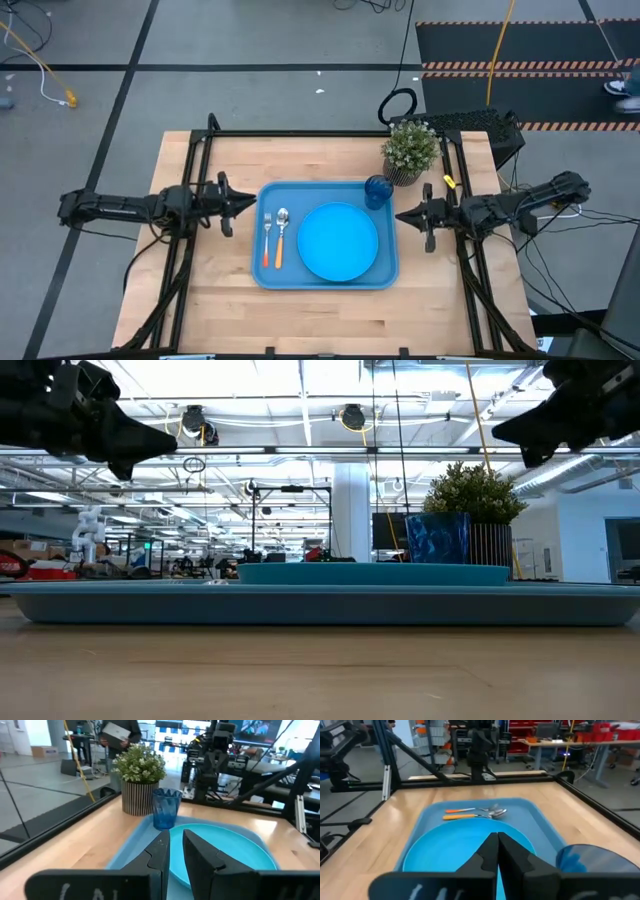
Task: Pick and place plate/cup/fork/spoon on tray
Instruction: Return to Home Position
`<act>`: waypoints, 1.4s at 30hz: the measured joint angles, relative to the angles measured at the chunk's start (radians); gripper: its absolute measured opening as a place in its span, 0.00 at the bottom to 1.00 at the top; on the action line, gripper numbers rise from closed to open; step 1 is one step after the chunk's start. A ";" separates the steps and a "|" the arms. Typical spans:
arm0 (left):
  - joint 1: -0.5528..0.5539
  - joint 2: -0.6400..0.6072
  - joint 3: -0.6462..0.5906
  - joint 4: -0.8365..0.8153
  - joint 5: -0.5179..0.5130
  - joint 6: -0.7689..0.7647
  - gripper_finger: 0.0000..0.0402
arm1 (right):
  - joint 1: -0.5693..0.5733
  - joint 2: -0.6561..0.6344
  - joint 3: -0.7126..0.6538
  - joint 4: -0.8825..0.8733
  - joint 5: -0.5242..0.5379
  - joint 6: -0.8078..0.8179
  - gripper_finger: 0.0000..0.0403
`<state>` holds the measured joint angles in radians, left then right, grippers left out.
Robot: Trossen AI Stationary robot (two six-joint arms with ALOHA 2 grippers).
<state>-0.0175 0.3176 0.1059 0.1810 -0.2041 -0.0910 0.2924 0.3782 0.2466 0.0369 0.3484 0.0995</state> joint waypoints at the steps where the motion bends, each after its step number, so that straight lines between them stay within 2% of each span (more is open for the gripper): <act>1: 0.009 0.000 0.000 -0.004 0.016 0.000 0.14 | -0.012 -0.005 0.000 -0.007 -0.015 0.001 0.00; 9: 0.073 0.000 0.000 -0.057 0.052 -0.001 0.14 | -0.125 -0.039 -0.076 0.005 -0.154 0.043 0.00; 16: 0.130 0.000 0.000 -0.075 0.136 -0.024 0.14 | -0.210 -0.092 -0.132 0.081 -0.280 0.046 0.00; 23: 0.142 0.000 0.000 -0.120 0.144 -0.062 0.14 | -0.213 -0.170 -0.134 0.020 -0.275 0.088 0.00; 28: 0.133 -0.033 0.000 -0.157 0.138 -0.101 0.14 | -0.175 -0.252 -0.134 -0.102 -0.263 0.134 0.00; 32: 0.102 -0.096 0.000 -0.240 0.080 -0.124 0.11 | -0.129 -0.310 -0.134 -0.154 -0.213 0.147 0.00; 37: 0.048 -0.204 0.000 -0.302 0.069 -0.126 0.02 | -0.071 -0.357 -0.130 -0.181 -0.133 0.127 0.00; 42: 0.006 -0.306 0.000 -0.391 0.001 -0.116 0.02 | -0.042 -0.356 -0.130 -0.184 -0.111 0.123 0.00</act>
<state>-0.0118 0.0112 0.1059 -0.2100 -0.2029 -0.2070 0.2504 0.0219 0.1169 -0.1473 0.2379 0.2226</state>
